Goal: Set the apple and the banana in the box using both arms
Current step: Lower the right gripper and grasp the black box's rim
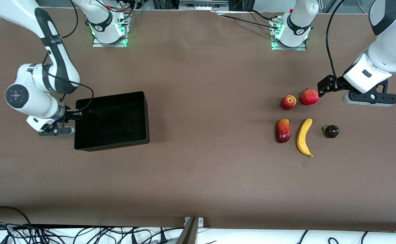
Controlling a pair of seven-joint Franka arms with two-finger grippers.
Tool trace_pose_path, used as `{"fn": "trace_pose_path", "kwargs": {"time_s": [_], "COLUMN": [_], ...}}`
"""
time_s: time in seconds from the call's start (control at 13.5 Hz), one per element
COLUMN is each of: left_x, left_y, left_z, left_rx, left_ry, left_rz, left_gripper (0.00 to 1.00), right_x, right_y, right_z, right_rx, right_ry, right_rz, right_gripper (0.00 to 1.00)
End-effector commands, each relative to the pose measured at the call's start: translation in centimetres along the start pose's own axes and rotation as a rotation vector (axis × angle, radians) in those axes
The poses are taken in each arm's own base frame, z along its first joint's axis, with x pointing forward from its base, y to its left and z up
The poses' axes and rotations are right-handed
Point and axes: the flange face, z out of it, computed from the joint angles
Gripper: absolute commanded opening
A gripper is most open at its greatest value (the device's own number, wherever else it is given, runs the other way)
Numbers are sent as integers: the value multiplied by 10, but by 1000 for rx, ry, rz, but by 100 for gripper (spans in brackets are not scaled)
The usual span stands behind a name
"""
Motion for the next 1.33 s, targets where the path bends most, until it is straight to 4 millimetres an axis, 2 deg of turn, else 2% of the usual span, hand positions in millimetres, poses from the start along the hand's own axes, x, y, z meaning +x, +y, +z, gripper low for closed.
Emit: {"fn": "trace_pose_path", "kwargs": {"time_s": [0.0, 0.22, 0.52, 0.67, 0.81, 1.04, 1.19, 1.26], "left_x": [-3, -3, -3, -3, -3, -3, -4, -4], "left_y": [-2, -2, -1, -2, -2, 1, 2, 2], "left_z": [-7, -7, -7, -7, -6, -2, -1, -1], "left_rx": [18, 18, 16, 18, 17, 19, 20, 18], "left_ry": [0, 0, 0, 0, -6, -25, -32, -32], "left_rz": [-4, -4, -5, -6, -6, 2, 0, 0], "left_gripper": [100, 100, 100, 100, 100, 100, 100, 100], "right_x": [-13, -13, -14, -10, -1, 33, 48, 52], "right_y": [2, 5, 15, 10, 3, -54, -109, -136], "right_z": [12, 24, 28, 23, 6, -61, -103, -113], "right_rx": [0, 6, 10, 10, 8, 62, 98, 97], "right_ry": [10, -7, -16, -8, 5, -29, -14, 1], "right_rz": [5, 10, 24, 12, -36, -112, -147, -137], "right_gripper": [76, 41, 3, 0, 0, 0, 0, 0]}}
